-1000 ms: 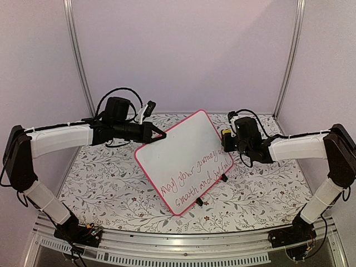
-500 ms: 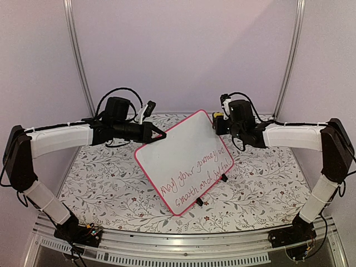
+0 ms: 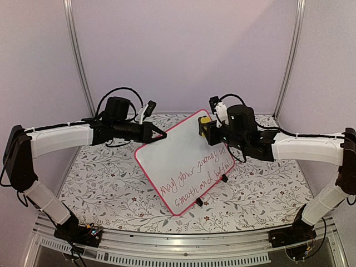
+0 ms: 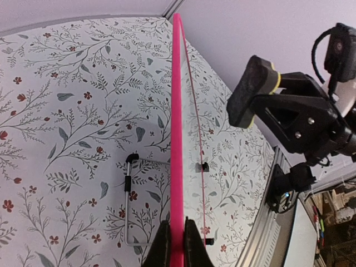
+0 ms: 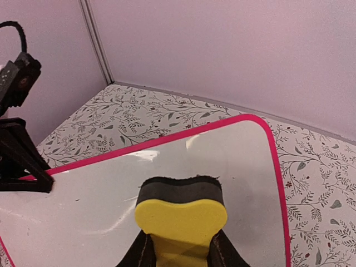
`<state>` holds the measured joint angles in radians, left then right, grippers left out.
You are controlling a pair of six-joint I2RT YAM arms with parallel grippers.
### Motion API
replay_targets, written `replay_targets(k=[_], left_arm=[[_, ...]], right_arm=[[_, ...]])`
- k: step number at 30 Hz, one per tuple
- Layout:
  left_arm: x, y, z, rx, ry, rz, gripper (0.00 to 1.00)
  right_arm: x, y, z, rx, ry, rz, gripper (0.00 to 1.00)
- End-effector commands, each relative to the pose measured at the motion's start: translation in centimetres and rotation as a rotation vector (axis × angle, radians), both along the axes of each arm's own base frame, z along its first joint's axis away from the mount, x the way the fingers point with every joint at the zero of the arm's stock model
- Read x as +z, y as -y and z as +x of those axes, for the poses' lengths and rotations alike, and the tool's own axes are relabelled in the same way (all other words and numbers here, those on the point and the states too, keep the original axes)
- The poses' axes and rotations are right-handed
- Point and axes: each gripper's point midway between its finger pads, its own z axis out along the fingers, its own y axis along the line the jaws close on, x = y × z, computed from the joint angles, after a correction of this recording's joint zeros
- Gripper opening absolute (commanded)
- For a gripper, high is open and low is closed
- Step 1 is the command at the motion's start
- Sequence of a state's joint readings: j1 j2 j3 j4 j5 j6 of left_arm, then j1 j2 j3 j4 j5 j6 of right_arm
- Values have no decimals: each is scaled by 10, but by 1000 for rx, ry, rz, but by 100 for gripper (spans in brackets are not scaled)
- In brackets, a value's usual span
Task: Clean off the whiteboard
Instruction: Erase the whiteboard at the center of the board.
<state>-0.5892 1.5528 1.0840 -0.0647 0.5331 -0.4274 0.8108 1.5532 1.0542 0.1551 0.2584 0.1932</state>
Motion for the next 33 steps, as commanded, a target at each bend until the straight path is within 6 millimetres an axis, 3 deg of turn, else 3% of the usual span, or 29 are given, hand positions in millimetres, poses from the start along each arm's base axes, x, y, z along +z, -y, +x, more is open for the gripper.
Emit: replay_targets(k=[1, 9, 15, 27, 33], left_arm=[[-36, 1, -12, -51, -17, 112, 0], [-37, 0, -11, -47, -17, 115, 0], [-35, -1, -11, -45, -10, 114, 0], [-35, 0, -11, -49, -16, 111, 0], [-35, -1, -11, -45, -13, 116, 0]], right_arm=[[31, -31, -39, 129, 81, 51, 28], [35, -100, -95, 317, 139, 27, 28], [9, -143, -120, 392, 170, -94, 28], [-30, -163, -164, 512, 79, -154, 28], [-52, -167, -174, 541, 12, -180, 28]])
